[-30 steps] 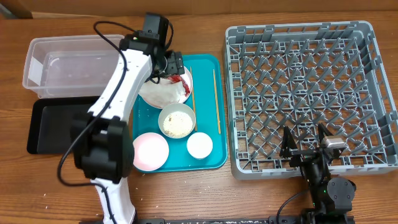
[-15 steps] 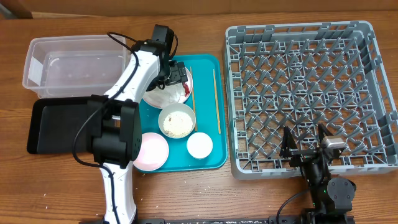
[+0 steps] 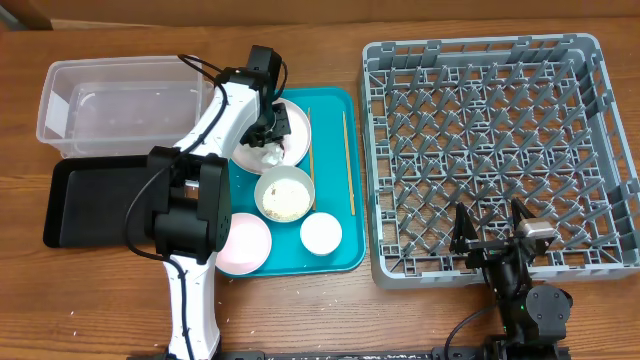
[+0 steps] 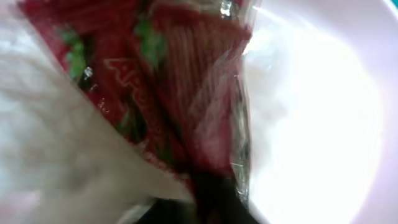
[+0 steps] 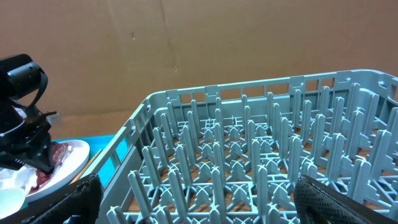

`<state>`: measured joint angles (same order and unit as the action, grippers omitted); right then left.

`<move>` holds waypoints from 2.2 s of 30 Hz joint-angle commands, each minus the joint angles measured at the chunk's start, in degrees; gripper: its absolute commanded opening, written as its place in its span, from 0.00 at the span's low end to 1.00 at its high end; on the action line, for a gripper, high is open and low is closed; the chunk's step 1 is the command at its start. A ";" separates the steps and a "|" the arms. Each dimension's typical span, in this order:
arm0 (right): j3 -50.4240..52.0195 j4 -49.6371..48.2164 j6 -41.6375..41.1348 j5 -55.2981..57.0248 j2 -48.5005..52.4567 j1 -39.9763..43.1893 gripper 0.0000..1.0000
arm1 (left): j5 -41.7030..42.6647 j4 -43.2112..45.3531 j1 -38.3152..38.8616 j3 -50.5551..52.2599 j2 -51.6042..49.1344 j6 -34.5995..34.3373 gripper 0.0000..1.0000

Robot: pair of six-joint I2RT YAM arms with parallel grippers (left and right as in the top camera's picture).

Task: Sort waste into correct bins and load items into the dishwasher
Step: 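Carry the wrappers and tissue left and drop them into the clear bin, then move the left gripper back and grasp the rim of the rice bowl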

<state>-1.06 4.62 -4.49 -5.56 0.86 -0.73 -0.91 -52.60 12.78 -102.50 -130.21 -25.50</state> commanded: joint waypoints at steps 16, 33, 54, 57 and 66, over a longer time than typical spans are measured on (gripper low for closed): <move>0.59 -0.26 -0.17 0.09 -0.42 0.37 1.00 | 1.81 -27.47 -0.57 -34.40 2.43 6.69 0.04; 0.59 -0.26 -0.17 0.09 -0.42 0.37 1.00 | -3.93 -21.66 -20.52 -32.98 2.62 -5.40 0.04; 0.59 -0.26 -0.17 0.09 -0.42 0.37 1.00 | -1.11 -28.63 -22.84 -38.03 3.93 5.09 0.98; 0.57 -0.26 -0.17 0.09 -0.42 0.37 1.00 | 0.48 -37.73 -22.51 -44.28 5.46 7.43 0.98; 0.59 -0.26 -0.17 0.09 -0.42 0.37 1.00 | 5.64 -44.22 -18.58 -34.86 16.79 14.03 1.00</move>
<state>-1.06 4.64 -4.47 -5.56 0.86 -0.73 1.65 -96.42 -8.14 -142.89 -119.15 -14.83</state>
